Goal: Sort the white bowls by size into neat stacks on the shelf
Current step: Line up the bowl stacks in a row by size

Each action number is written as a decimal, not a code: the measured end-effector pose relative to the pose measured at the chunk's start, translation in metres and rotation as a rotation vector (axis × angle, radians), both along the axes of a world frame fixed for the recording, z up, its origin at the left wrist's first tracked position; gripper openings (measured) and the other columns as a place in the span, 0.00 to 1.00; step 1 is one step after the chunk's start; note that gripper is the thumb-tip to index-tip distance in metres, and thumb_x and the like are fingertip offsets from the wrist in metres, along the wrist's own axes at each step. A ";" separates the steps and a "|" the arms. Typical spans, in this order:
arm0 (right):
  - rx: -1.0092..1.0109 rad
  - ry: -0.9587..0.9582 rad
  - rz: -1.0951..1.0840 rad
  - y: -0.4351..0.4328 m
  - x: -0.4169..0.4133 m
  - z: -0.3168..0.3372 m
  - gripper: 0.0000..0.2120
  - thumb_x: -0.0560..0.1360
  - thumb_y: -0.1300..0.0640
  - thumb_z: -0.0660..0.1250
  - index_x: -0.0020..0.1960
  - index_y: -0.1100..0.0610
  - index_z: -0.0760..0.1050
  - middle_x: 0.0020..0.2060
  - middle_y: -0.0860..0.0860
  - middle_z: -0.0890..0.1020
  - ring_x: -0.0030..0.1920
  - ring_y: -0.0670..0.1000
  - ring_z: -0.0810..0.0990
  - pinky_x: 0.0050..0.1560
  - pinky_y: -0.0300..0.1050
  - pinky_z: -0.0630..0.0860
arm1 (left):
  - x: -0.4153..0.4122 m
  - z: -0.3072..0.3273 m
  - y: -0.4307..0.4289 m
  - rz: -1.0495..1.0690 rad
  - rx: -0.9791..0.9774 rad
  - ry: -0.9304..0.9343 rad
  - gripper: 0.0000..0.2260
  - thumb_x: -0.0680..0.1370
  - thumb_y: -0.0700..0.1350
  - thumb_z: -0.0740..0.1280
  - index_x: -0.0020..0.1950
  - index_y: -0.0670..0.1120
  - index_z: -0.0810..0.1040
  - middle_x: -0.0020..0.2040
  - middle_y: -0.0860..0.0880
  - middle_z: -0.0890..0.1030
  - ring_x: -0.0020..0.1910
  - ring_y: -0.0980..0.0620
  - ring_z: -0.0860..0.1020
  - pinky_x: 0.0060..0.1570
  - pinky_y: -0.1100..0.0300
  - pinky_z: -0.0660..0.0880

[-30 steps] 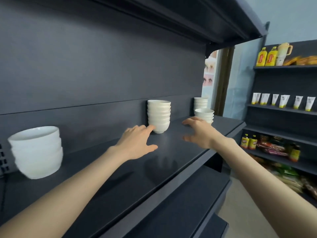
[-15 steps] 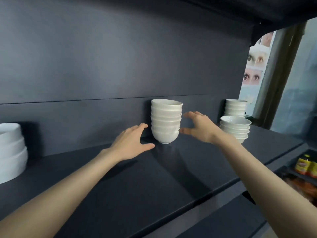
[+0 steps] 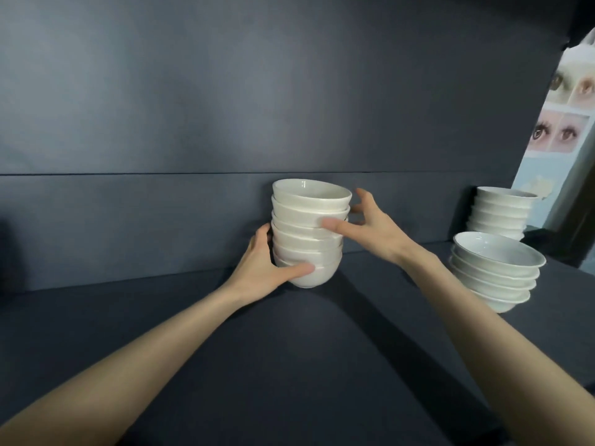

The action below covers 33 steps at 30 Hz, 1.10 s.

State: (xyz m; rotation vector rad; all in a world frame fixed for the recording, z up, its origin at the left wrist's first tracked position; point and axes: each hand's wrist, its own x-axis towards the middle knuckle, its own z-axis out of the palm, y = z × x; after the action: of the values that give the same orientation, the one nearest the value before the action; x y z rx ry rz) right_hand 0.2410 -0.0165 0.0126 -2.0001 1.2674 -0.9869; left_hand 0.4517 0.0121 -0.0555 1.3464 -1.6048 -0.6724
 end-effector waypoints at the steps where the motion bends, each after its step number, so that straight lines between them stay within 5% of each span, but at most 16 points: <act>1: 0.003 -0.031 0.038 -0.004 0.002 -0.001 0.44 0.69 0.39 0.72 0.76 0.47 0.51 0.66 0.44 0.70 0.66 0.47 0.71 0.59 0.42 0.69 | -0.003 -0.002 -0.001 0.006 0.002 0.048 0.52 0.60 0.59 0.79 0.76 0.51 0.54 0.70 0.55 0.67 0.67 0.56 0.69 0.64 0.58 0.69; 5: 0.037 -0.135 0.148 -0.022 0.004 -0.007 0.39 0.62 0.32 0.73 0.66 0.39 0.57 0.59 0.36 0.74 0.62 0.45 0.74 0.62 0.53 0.75 | -0.021 -0.003 -0.005 0.032 0.006 0.230 0.46 0.64 0.49 0.80 0.74 0.49 0.56 0.65 0.56 0.71 0.60 0.61 0.73 0.50 0.70 0.72; 10: 0.087 -0.247 0.259 -0.032 0.002 -0.014 0.38 0.66 0.36 0.72 0.70 0.42 0.59 0.59 0.34 0.74 0.61 0.43 0.75 0.63 0.55 0.75 | -0.039 -0.004 -0.008 0.092 0.010 0.293 0.47 0.54 0.57 0.79 0.67 0.55 0.58 0.64 0.59 0.72 0.62 0.62 0.73 0.52 0.68 0.73; 15: 0.107 -0.320 0.308 -0.035 0.003 -0.025 0.35 0.66 0.35 0.72 0.66 0.37 0.59 0.57 0.31 0.75 0.60 0.41 0.77 0.63 0.55 0.75 | -0.041 -0.007 -0.011 0.094 0.000 0.286 0.46 0.58 0.52 0.82 0.70 0.51 0.63 0.64 0.55 0.77 0.61 0.58 0.77 0.56 0.60 0.77; 19: 0.089 -0.347 0.313 -0.034 0.004 -0.026 0.31 0.69 0.39 0.72 0.66 0.38 0.60 0.56 0.31 0.75 0.59 0.39 0.76 0.64 0.51 0.73 | -0.043 -0.006 -0.006 0.132 0.005 0.300 0.43 0.59 0.49 0.82 0.68 0.52 0.64 0.62 0.57 0.77 0.57 0.64 0.78 0.48 0.68 0.77; 30: 0.053 -0.369 0.299 -0.027 0.002 -0.025 0.27 0.70 0.42 0.71 0.65 0.36 0.62 0.52 0.28 0.75 0.53 0.32 0.75 0.52 0.35 0.72 | -0.041 -0.007 -0.001 0.159 0.035 0.303 0.47 0.56 0.51 0.82 0.70 0.52 0.63 0.60 0.60 0.78 0.56 0.65 0.78 0.47 0.68 0.77; 33: 0.044 -0.366 0.302 -0.028 0.002 -0.026 0.27 0.70 0.42 0.71 0.64 0.36 0.63 0.53 0.29 0.76 0.54 0.33 0.76 0.56 0.38 0.74 | -0.041 -0.007 -0.002 0.156 0.036 0.297 0.45 0.58 0.49 0.81 0.70 0.53 0.63 0.59 0.61 0.78 0.55 0.66 0.78 0.44 0.70 0.77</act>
State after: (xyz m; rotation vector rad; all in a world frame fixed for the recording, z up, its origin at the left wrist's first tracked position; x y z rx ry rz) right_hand 0.2428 -0.0440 -0.0130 -1.8045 0.7597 -1.0984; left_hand 0.4111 0.0102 -0.0627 1.3132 -1.2435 -0.7687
